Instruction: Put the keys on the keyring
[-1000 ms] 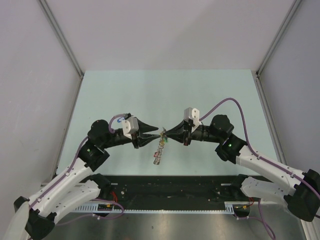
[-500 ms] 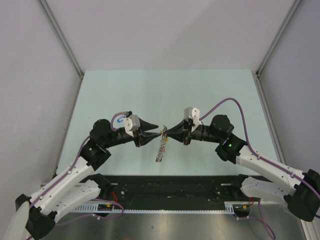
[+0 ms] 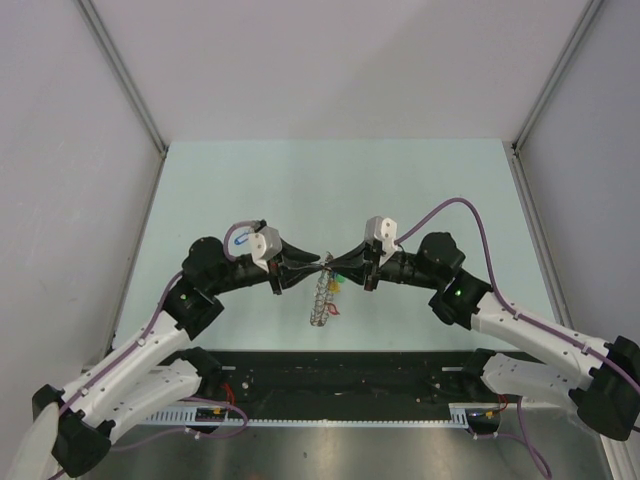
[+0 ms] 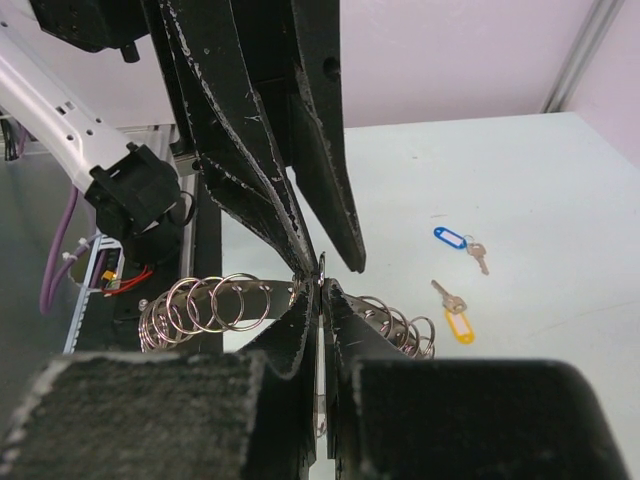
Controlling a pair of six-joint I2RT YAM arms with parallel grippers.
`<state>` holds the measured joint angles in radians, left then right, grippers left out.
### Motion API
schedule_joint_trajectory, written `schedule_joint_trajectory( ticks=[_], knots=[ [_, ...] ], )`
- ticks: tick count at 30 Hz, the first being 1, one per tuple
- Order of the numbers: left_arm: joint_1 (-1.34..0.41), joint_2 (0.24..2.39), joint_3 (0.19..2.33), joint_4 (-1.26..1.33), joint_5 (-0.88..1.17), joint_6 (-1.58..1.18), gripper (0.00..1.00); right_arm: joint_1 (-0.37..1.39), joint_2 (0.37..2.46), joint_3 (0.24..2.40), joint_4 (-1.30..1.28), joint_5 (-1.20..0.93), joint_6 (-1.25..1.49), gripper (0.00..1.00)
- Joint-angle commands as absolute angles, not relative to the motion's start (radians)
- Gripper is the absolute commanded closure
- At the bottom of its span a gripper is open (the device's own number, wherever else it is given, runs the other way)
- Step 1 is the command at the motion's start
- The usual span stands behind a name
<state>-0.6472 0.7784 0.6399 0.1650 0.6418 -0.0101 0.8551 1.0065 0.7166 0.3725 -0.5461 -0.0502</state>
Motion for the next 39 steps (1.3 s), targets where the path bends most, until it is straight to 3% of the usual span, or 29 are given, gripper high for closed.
schedule_joint_trajectory(
  ticks=[1,16,23,27,30,31,37,39],
  knots=[
    [-0.644,0.788,0.657,0.210,0.644,-0.035,0.76,0.884,1.011,0.729,0.468,-0.535,-0.071,1.00],
    [-0.658,0.807,0.655,0.227,0.644,-0.060,0.82,0.933,1.068,0.747,0.457,-0.503,-0.106,1.00],
    [-0.660,0.813,0.658,0.213,0.592,-0.060,0.99,0.979,1.092,0.772,0.436,-0.474,-0.130,1.00],
    [-0.660,0.810,0.661,0.196,0.558,-0.049,1.00,0.994,1.086,0.776,0.426,-0.434,-0.138,1.00],
    [-0.660,0.801,0.660,0.187,0.534,-0.035,1.00,0.997,1.074,0.778,0.417,-0.402,-0.138,0.92],
    [-0.660,0.798,0.660,0.184,0.531,-0.031,1.00,0.997,1.069,0.776,0.414,-0.393,-0.138,0.83],
    [-0.660,0.767,0.646,0.190,0.502,-0.015,1.00,1.000,1.037,0.776,0.364,-0.348,-0.143,0.55],
    [-0.660,0.764,0.644,0.193,0.508,-0.015,1.00,1.005,1.032,0.776,0.354,-0.350,-0.141,0.52]
  ],
)
